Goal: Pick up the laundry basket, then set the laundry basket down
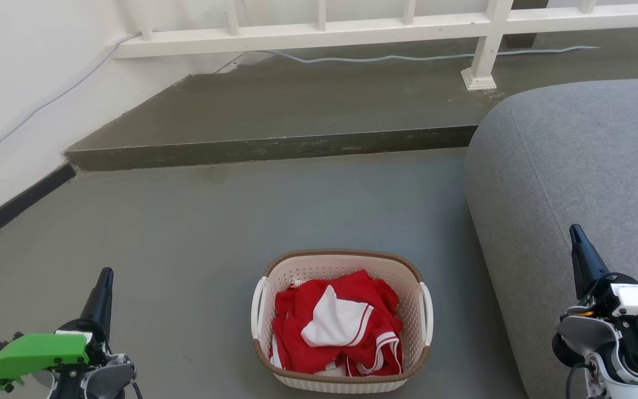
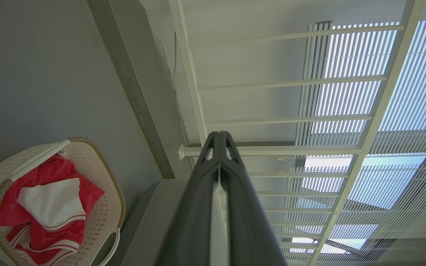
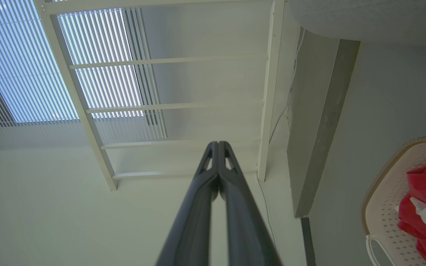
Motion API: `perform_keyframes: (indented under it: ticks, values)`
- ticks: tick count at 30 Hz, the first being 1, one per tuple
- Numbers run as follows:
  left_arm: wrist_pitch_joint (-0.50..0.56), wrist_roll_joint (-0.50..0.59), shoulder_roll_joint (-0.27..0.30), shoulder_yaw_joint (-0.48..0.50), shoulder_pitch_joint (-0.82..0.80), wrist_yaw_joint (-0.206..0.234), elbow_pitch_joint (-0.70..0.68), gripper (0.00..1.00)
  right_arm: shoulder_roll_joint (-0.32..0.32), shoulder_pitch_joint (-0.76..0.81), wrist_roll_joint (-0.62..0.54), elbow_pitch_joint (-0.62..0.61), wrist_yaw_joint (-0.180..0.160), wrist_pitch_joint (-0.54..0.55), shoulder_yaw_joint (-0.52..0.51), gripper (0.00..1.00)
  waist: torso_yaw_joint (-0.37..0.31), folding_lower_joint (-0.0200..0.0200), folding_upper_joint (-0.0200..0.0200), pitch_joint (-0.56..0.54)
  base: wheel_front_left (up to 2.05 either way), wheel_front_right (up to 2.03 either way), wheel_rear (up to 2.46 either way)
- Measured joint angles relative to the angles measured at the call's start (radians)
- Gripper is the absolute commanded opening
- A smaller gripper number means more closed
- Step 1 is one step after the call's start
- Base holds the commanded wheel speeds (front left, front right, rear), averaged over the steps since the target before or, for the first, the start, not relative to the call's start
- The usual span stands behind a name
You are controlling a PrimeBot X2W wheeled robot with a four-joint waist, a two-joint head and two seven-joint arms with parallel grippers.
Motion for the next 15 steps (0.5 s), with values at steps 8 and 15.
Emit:
perform_keyframes:
  ticks: [8, 15]
  values:
    - [0.000, 0.000, -0.001, 0.000, 0.000, 0.000, 0.000, 0.00, 0.000, 0.000, 0.000, 0.000, 0.000, 0.000, 0.000, 0.00, 0.000, 0.0000, 0.0000, 0.000, 0.00, 0.00, 0.00]
    - [0.000, 0.000, -0.001, 0.000, 0.000, 0.000, 0.000, 0.00, 0.000, 0.000, 0.000, -0.001, 0.000, 0.000, 0.000, 0.00, 0.000, 0.0000, 0.0000, 0.000, 0.00, 0.00, 0.00]
